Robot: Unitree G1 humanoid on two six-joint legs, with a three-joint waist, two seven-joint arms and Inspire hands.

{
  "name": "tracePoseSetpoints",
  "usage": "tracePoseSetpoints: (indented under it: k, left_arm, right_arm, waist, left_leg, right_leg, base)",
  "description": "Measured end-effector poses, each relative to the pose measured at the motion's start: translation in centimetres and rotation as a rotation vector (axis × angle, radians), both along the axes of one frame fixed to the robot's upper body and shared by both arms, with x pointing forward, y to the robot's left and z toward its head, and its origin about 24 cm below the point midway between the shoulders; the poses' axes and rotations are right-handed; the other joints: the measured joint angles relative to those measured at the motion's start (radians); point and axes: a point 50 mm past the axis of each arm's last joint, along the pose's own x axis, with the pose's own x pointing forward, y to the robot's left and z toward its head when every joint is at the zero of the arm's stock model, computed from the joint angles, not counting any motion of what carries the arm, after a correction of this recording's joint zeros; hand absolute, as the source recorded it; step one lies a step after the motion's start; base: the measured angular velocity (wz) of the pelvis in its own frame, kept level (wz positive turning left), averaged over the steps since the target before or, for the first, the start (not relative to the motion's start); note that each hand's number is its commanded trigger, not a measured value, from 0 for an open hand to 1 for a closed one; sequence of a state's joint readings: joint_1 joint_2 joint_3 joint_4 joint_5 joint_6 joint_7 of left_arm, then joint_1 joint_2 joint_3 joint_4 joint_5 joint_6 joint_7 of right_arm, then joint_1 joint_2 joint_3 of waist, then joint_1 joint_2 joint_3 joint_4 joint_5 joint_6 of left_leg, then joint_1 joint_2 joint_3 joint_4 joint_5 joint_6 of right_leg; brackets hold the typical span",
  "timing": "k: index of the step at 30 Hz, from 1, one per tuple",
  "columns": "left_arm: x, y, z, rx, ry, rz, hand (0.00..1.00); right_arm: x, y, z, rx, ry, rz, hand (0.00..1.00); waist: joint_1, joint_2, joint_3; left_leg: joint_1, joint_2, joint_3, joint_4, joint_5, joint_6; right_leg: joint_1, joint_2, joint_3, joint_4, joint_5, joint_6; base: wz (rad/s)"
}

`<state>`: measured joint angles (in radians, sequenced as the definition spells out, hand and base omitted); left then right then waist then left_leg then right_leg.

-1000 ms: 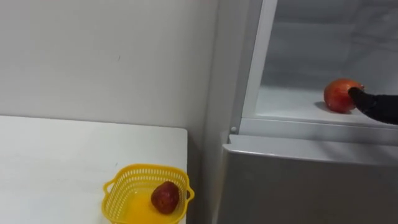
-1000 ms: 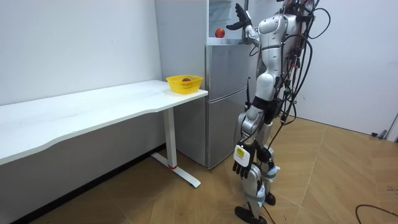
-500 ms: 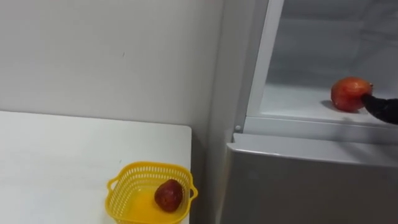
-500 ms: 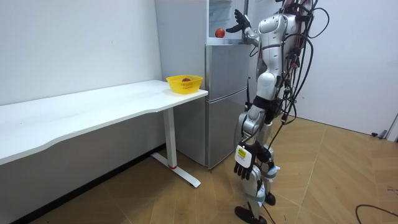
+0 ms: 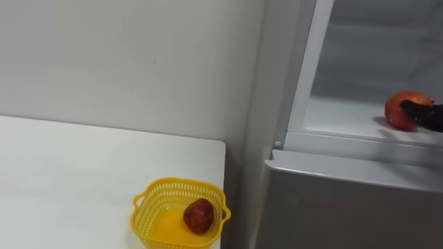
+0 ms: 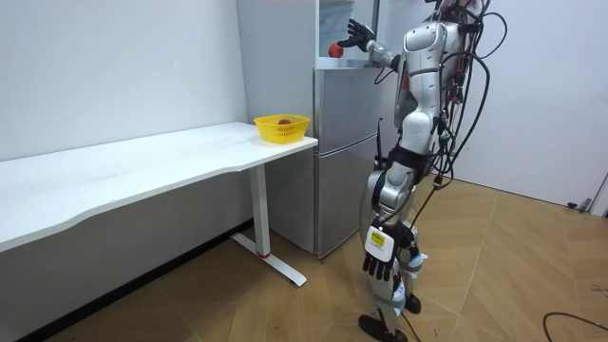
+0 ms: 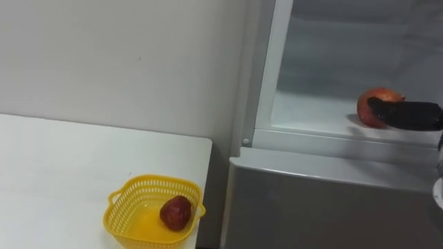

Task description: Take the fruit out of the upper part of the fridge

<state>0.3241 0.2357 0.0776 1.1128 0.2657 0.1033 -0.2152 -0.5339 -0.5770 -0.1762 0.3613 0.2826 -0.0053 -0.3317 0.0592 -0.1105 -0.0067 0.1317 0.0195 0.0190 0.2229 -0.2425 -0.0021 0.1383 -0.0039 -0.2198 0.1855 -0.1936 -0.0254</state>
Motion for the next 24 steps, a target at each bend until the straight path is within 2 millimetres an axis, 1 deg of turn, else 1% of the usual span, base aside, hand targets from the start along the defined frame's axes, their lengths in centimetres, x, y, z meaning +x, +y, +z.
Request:
tracePoseSetpoints:
  k: [4, 10, 12, 16, 20, 24]
  left_arm:
    - [0.3, 0.1, 0.0, 0.011, -0.012, -0.003, 0.00]
    - [0.1, -0.2, 0.0, 0.022, -0.009, 0.001, 0.00]
    - [0.1, -0.3, 0.0, 0.021, -0.014, 0.002, 0.00]
    - [-0.3, -0.5, 0.0, 0.017, -0.006, 0.007, 0.00]
    - [-0.7, -0.6, 0.0, 0.014, 0.001, 0.014, 0.00]
    - [-0.8, -0.6, 0.0, 0.010, 0.003, 0.031, 0.00]
  right_arm:
    - [0.1, 0.2, -0.1, 0.020, 0.012, 0.034, 0.00]
    - [0.5, 0.2, -1.1, 0.030, 0.061, 0.072, 0.00]
    - [0.6, 0.0, -1.7, 0.071, 0.081, 0.087, 0.00]
    - [0.7, -0.1, -2.1, 0.099, 0.091, 0.106, 0.00]
    - [1.5, -0.7, -2.5, 0.163, 0.121, 0.096, 0.00]
    - [1.8, -1.0, -2.6, 0.183, 0.136, 0.095, 0.00]
  waist:
    - [0.007, -0.001, 0.0003]
    - [0.003, 0.000, 0.0009]
    - [0.004, -0.001, 0.0013]
    - [0.003, -0.001, 0.0033]
    - [0.003, -0.004, 0.0045]
    - [0.003, -0.006, 0.0036]
  left_leg:
    - [0.000, 0.000, -0.001, 0.000, 0.000, 0.000]
    - [0.003, -0.002, -0.023, 0.001, 0.000, 0.000]
    - [0.004, -0.001, -0.023, 0.002, 0.000, -0.001]
    - [0.004, -0.003, -0.023, 0.003, 0.001, -0.001]
    - [0.006, -0.006, -0.023, 0.005, 0.001, -0.001]
    - [0.005, -0.007, -0.024, 0.004, 0.001, -0.001]
  right_leg:
    - [0.003, 0.000, -0.001, -0.001, 0.000, 0.000]
    - [0.016, -0.001, -0.014, -0.001, 0.000, 0.000]
    - [0.018, -0.001, -0.015, -0.001, 0.000, 0.000]
    - [0.018, -0.004, -0.019, -0.002, -0.003, -0.001]
    - [0.017, -0.006, -0.021, -0.004, -0.005, 0.000]
    - [0.017, -0.007, -0.023, -0.004, -0.005, 0.001]
  base:
    - [0.01]
    - [0.07]
    - [0.03]
    - [0.00]
    - [0.00]
    - [0.00]
